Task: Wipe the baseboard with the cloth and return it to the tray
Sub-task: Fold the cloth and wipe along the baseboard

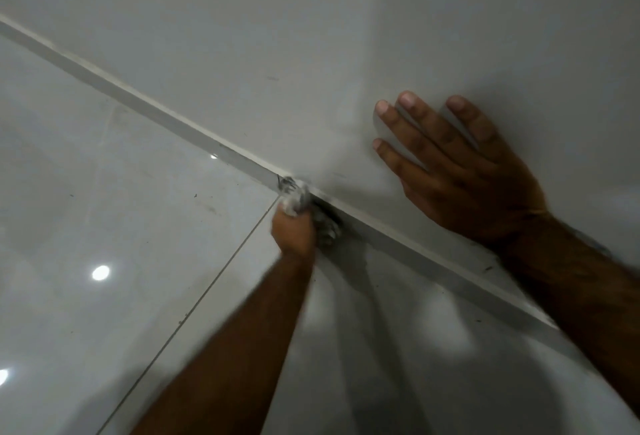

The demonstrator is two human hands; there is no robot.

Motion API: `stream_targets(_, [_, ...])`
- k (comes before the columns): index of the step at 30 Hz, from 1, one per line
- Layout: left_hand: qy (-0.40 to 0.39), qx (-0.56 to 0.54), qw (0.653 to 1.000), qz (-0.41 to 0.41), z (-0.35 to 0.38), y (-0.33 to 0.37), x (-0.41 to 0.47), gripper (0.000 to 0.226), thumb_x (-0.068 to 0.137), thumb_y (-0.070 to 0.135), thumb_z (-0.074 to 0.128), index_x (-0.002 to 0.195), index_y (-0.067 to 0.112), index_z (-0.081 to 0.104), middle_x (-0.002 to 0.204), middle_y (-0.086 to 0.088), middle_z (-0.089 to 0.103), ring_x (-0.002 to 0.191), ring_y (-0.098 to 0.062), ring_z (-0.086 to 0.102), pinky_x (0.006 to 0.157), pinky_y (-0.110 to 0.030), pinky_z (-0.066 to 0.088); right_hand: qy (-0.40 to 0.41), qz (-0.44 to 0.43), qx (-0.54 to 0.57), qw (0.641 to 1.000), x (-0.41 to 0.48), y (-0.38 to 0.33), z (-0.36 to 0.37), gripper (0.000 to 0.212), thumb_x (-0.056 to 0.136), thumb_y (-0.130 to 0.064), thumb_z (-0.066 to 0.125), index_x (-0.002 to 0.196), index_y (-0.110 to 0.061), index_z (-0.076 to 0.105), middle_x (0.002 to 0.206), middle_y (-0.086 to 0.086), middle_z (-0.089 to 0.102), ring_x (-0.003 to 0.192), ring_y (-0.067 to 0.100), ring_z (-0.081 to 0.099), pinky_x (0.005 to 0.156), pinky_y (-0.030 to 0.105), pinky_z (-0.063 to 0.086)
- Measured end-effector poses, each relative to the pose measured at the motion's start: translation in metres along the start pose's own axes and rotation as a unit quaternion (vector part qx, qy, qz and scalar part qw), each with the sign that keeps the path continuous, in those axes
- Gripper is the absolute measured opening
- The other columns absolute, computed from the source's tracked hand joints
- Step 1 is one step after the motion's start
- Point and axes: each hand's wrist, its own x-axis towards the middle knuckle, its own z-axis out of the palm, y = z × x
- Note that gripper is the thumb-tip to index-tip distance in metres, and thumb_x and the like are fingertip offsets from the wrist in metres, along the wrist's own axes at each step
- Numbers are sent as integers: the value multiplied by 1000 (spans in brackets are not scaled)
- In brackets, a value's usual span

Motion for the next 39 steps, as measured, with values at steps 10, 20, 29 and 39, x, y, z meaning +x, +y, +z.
stream_targets(10, [-40,-71,980,-182,36,-21,-56,29,96,23,71,121,8,72,120,-17,75,108,-35,72,99,-47,59,-13,1,8,1000,-1,0,-3,40,108,-16,48,144,-10,65,165,18,44,153,36,44,127,51,24])
stream_targets(20, [-43,-111,968,-221,34,-16,-79,25,92,10,72,116,6,72,106,-16,78,92,-31,75,90,-47,63,-30,1,25,999,2,1,-7,40,110,-12,41,141,-7,67,165,17,45,153,36,43,129,49,21])
stream_targets(29, [-171,-103,928,-315,65,-41,-139,28,95,6,69,122,2,69,122,-24,74,107,-41,73,97,-55,60,-35,1,10,999,3,0,-10,43,109,-9,37,137,-8,69,163,17,48,151,37,46,127,53,24])
stream_targets(39, [-158,-104,923,-334,25,16,-52,13,96,7,57,89,4,68,88,-17,67,77,-30,66,73,-41,58,-66,-20,0,998,-6,2,-7,47,103,-8,42,146,-6,61,168,19,40,155,39,38,130,52,17])
